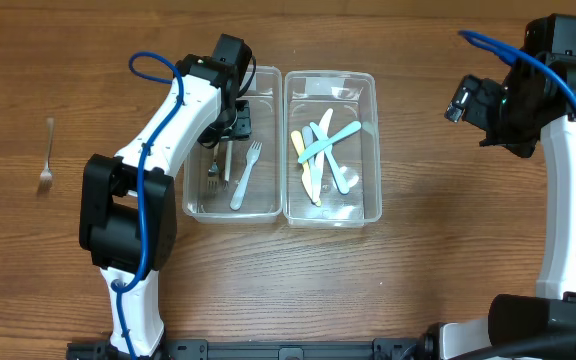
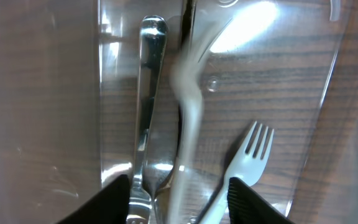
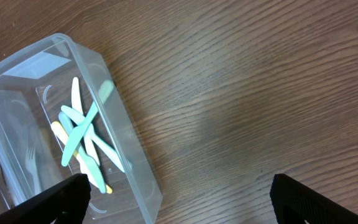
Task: Pack container
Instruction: 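Carry the white fork into the left container and release it, then move the left gripper out to the metal fork on the table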
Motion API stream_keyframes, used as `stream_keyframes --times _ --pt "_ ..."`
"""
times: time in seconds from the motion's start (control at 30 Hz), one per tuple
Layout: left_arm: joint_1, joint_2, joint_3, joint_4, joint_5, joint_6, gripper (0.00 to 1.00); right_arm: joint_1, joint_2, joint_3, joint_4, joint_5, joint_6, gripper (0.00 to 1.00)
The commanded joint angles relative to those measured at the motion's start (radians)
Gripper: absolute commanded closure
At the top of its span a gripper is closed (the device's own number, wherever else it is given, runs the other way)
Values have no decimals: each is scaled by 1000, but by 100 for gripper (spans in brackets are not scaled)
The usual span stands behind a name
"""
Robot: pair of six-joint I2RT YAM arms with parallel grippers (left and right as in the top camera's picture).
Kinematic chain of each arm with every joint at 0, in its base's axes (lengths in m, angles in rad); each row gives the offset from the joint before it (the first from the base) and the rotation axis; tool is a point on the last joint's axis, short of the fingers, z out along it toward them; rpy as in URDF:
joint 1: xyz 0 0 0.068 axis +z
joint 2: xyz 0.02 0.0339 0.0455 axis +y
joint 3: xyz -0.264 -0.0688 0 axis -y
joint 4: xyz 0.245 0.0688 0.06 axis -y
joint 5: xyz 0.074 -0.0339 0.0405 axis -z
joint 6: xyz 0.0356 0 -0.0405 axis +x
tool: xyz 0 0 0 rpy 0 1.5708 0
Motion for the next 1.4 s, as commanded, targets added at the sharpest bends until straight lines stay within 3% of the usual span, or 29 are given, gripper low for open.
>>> stream_keyframes --times 0.0,0.23,0.33,0.53,0.63,0.73,1.03,1.37 --pt "-5 -51 67 -40 -19 31 35 -1 -3 -4 2 0 -6 5" --pt "75 -243 216 -212 -147 43 23 -1 -3 -4 -2 1 -7 5" --pt "209 -378 217 -249 -145 105 16 -1 -3 -4 -2 1 -7 5" --pt "550 -484 214 -336 -70 181 14 -1 -3 -4 -2 1 -6 5" --pt "729 -480 172 -302 53 210 14 -1 -3 -4 -1 1 -6 5" --pt "825 -473 78 -231 90 253 11 -1 -3 -4 -2 1 -6 5" --pt "867 -327 -153 -23 89 401 10 -1 -3 -4 -2 1 -6 5" --pt "904 -140 -159 28 54 451 11 -1 -3 -4 -2 1 -7 5"
